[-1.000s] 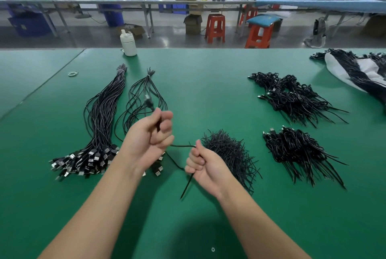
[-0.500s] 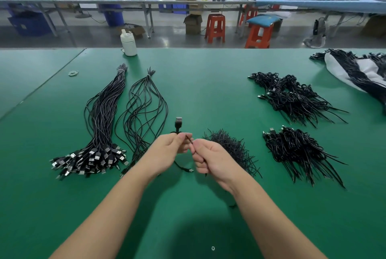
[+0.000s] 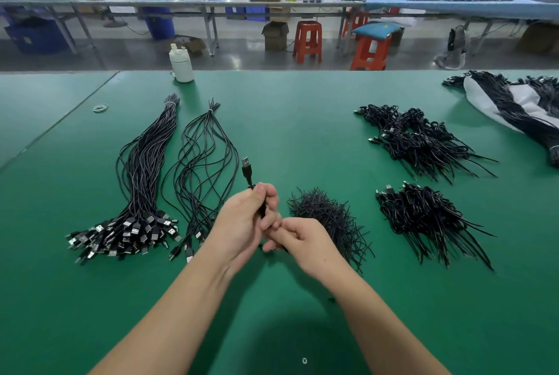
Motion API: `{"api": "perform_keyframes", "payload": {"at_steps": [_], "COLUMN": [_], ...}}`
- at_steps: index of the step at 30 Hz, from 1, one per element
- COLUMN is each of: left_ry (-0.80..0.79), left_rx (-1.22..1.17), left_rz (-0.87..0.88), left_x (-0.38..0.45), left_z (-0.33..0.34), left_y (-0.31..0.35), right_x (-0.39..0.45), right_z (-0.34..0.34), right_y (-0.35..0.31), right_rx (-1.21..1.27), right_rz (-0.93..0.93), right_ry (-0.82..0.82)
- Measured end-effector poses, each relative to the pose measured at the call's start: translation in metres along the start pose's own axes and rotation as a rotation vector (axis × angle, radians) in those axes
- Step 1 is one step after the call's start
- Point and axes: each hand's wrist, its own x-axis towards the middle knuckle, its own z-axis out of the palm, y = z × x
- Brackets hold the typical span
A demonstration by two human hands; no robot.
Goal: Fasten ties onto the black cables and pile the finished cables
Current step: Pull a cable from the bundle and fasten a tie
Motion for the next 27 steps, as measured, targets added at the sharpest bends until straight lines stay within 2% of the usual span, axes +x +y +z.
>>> {"api": "perform_keyframes", "payload": {"at_steps": [3, 5, 9, 11, 14, 16, 18, 19, 21, 24, 27], "left_ry": [-0.046, -0.106, -0.326, -0.425, -0.344, -0.214, -0.084, -0.057, -0.07, -0.146, -0.077], "left_rx": [-0.063, -0.04, 0.003, 0.124, 0.542, 1.026, 1.466, 1.557, 1.567, 1.38, 1.306], "left_rz": [-0.031, -0.063, -0.188, -0.214, -0.15, -0.05, 0.056, 0.096, 0.124, 0.126, 0.166], "left_x": [0.0, -0.001, 0.0, 0.001, 0.001, 0.0, -0.004, -0.005, -0.006, -0.005, -0.002], "left_z": [0.003, 0.005, 0.001, -0.002, -0.004, -0.002, 0.003, 0.004, 0.002, -0.006, -0.013], "left_y": [-0.001, -0.003, 0.004, 0.013, 0.02, 0.016, 0.012, 0.009, 0.003, -0.001, -0.005], "right_x": [-0.003, -0.004, -0.007, -0.01, -0.012, -0.013, -0.014, -0.015, -0.017, -0.019, -0.019], "right_z": [0.0, 0.001, -0.004, -0.007, -0.015, -0.016, -0.014, -0.012, -0.008, -0.007, -0.006], "right_y": [0.0, -0.002, -0.004, -0.005, -0.001, 0.004, 0.008, 0.008, 0.008, 0.007, 0.003], "right_rx": [0.317, 0.409, 0.247, 0.141, -0.243, -0.534, -0.655, -0.668, -0.671, -0.635, -0.608], "right_rz": [-0.01, -0.038, -0.092, -0.12, -0.229, -0.266, -0.216, -0.193, -0.158, -0.144, -0.113], "right_ry": [-0.032, -0.011, 0.105, 0.156, 0.274, 0.236, 0.205, 0.192, 0.147, 0.097, 0.064]}}
